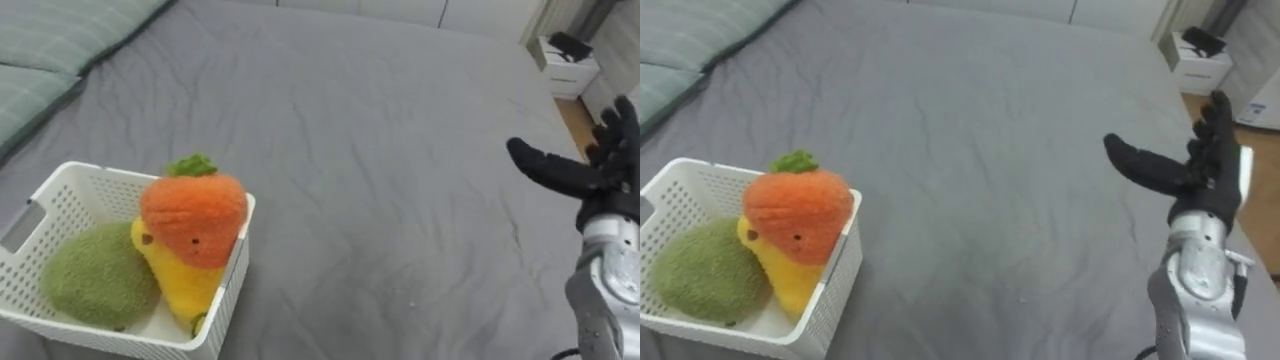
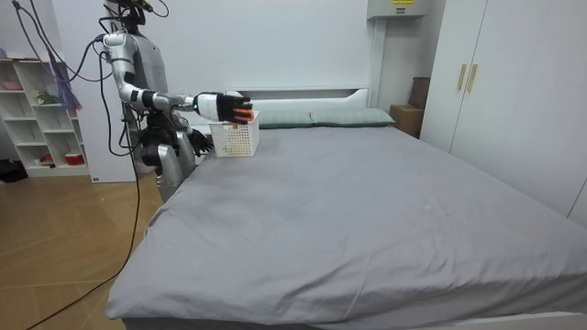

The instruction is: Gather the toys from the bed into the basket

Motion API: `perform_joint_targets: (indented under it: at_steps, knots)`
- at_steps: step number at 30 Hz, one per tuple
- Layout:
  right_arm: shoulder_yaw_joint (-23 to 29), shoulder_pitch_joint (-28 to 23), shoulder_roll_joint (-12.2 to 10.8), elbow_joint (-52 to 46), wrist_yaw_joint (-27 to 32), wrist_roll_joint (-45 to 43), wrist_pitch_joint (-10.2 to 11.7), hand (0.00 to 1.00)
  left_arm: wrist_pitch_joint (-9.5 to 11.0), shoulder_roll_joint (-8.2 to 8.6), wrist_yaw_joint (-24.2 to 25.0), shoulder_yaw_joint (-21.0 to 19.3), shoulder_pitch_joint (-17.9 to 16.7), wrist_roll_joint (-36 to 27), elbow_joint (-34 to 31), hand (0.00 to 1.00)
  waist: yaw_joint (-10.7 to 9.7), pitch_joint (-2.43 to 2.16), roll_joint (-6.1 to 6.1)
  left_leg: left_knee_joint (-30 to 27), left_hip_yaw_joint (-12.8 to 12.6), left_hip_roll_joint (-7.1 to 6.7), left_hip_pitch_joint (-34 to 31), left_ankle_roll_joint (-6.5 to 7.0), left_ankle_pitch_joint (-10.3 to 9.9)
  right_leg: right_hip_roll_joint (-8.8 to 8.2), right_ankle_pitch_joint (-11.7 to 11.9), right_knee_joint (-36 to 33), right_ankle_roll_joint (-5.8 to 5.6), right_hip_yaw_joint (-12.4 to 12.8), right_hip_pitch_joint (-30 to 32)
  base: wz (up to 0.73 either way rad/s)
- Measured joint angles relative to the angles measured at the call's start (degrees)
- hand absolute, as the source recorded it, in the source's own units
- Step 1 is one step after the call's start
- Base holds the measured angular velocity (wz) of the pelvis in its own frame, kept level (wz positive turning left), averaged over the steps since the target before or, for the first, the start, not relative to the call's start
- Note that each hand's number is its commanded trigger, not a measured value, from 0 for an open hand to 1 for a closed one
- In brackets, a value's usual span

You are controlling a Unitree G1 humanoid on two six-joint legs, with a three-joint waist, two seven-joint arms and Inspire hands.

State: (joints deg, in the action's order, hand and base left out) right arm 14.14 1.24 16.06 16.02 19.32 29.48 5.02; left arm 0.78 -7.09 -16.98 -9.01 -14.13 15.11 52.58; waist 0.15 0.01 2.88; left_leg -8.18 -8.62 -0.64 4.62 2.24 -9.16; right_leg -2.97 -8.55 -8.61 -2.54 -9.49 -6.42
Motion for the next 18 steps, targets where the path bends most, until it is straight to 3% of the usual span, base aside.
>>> perform_joint_targets:
  at_steps: [8, 13, 18]
  knots:
    - [5.7, -7.3, -1.5, 14.5, 2.2, 15.3, 0.2, 0.0, 0.0, 0.12, 0.0, -1.7, -2.0, -2.0, 0.5, 0.0, -3.0, -0.04, -0.24, 0.8, -2.6, 0.97, 0.8, -0.53, -0.5, 0.84, 0.0, 0.0, 0.03, 2.7, 0.8, -0.17]
    - [7.5, -8.4, -2.8, 26.8, 3.2, 16.6, 0.5, 0.0, 0.0, 0.02, -0.2, -3.1, -2.4, -2.2, 1.5, 0.0, -4.6, 0.16, 0.13, 0.7, -3.2, 1.3, 1.0, -0.78, -0.7, 1.11, -0.3, -0.1, 0.42, 3.5, 1.0, -0.08]
    - [7.4, -11.7, -4.5, 36.7, 2.2, 15.6, 0.9, 0.0, 0.2, 0.4, -0.3, -4.2, -2.1, -3.0, 2.1, 0.0, -4.7, -0.05, 0.16, 0.7, -3.6, 1.14, 1.1, -0.97, -0.9, 1.36, -0.6, 0.0, 1.0, 4.5, 1.3, -0.03]
